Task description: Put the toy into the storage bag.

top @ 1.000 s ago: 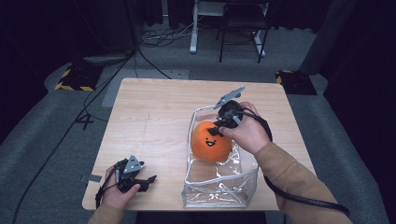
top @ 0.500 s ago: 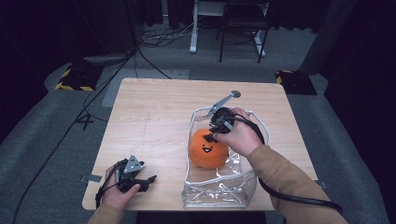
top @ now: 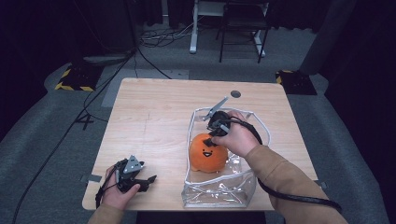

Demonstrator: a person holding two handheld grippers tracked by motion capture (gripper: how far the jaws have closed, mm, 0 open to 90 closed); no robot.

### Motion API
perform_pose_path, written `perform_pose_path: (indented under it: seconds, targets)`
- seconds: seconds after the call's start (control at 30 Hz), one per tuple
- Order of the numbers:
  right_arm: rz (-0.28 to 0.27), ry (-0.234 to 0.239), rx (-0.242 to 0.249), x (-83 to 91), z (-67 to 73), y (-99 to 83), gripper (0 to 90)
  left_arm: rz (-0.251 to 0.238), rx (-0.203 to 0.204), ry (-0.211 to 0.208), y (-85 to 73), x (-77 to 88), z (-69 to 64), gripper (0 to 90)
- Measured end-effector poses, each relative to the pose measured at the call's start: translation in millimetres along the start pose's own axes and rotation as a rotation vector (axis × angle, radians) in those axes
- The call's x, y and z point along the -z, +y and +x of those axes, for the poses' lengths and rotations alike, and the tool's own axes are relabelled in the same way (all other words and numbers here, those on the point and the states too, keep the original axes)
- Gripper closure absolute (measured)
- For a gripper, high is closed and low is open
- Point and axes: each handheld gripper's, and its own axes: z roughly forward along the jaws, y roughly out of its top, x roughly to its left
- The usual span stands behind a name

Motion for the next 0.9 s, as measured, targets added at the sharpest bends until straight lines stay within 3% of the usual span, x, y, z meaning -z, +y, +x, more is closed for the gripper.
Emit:
perform_pose_path:
  seconds: [0.13, 0.37, 0.67, 0.9]
  targets:
    - [0.035, -0.006, 0.005, -6.4, -0.1, -1.8, 60.3, 0.000, 0.000, 0.001, 0.0, 0.0, 0.0, 26.3]
    - [0.035, -0.002, -0.007, -7.2, -1.4, -3.6, 54.4, 0.000, 0.000, 0.001, 0.0, 0.0, -0.1, 26.2]
    - [-0.020, -0.003, -0.028, 5.9, -2.5, -6.9, 43.2, 0.001, 0.000, 0.000, 0.0, 0.0, 0.0, 26.3]
    - [-0.073, -0.012, -0.027, 19.5, -2.7, -10.3, 42.1, 0.002, -0.001, -0.001, 0.0, 0.2, 0.0, 26.3]
